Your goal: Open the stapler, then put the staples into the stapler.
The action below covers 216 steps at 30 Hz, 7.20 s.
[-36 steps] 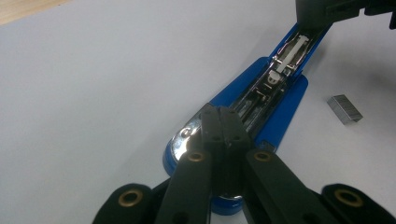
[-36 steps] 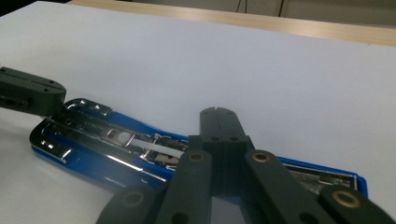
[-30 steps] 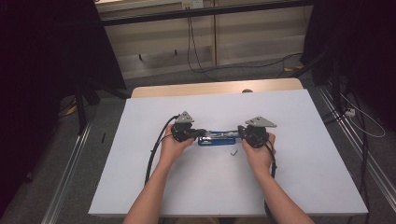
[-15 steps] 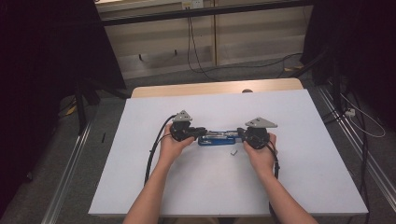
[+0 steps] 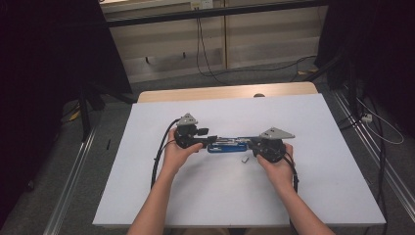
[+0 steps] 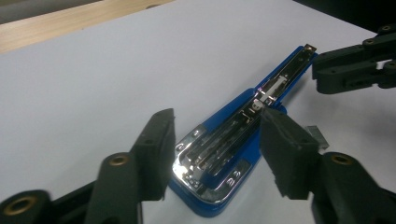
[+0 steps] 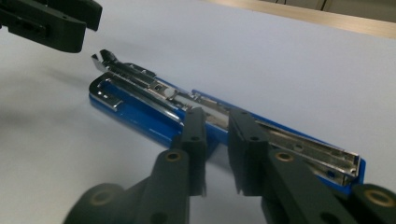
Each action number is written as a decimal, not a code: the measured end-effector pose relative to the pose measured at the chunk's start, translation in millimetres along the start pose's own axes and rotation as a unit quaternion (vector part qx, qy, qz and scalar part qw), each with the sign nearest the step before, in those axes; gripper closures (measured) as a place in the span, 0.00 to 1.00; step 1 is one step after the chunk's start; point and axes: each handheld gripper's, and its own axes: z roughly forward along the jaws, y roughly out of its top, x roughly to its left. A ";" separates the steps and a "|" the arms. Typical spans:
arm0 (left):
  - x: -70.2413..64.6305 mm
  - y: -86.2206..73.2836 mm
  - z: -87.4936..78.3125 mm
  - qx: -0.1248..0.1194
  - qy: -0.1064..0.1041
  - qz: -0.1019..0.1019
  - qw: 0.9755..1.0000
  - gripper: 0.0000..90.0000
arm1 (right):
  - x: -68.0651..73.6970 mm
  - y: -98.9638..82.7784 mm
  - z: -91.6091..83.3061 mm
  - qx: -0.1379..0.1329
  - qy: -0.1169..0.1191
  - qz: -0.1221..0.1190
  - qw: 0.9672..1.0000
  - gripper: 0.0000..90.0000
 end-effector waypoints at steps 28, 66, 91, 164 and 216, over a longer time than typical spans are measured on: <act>-4.4 -14.5 -53.2 0.009 0.054 -0.003 0.998 0.12 | 11.7 -16.3 -6.0 0.038 0.014 -0.014 0.999 0.31; 2.5 -18.9 -58.5 0.015 0.077 -0.011 0.997 0.13 | 30.2 -21.6 11.4 0.085 0.021 -0.024 0.996 0.61; 4.0 -19.9 -60.3 0.013 0.076 -0.022 0.997 0.13 | 18.2 -22.9 8.5 0.083 0.021 -0.010 0.996 0.87; 16.9 -29.6 -94.0 -0.002 0.082 -0.028 0.996 0.05 | 4.1 51.3 11.3 0.050 0.128 -0.100 0.985 0.88; 23.3 -43.1 -100.5 0.010 0.086 -0.042 0.995 0.05 | -3.9 87.7 48.7 0.045 0.218 -0.191 0.956 0.88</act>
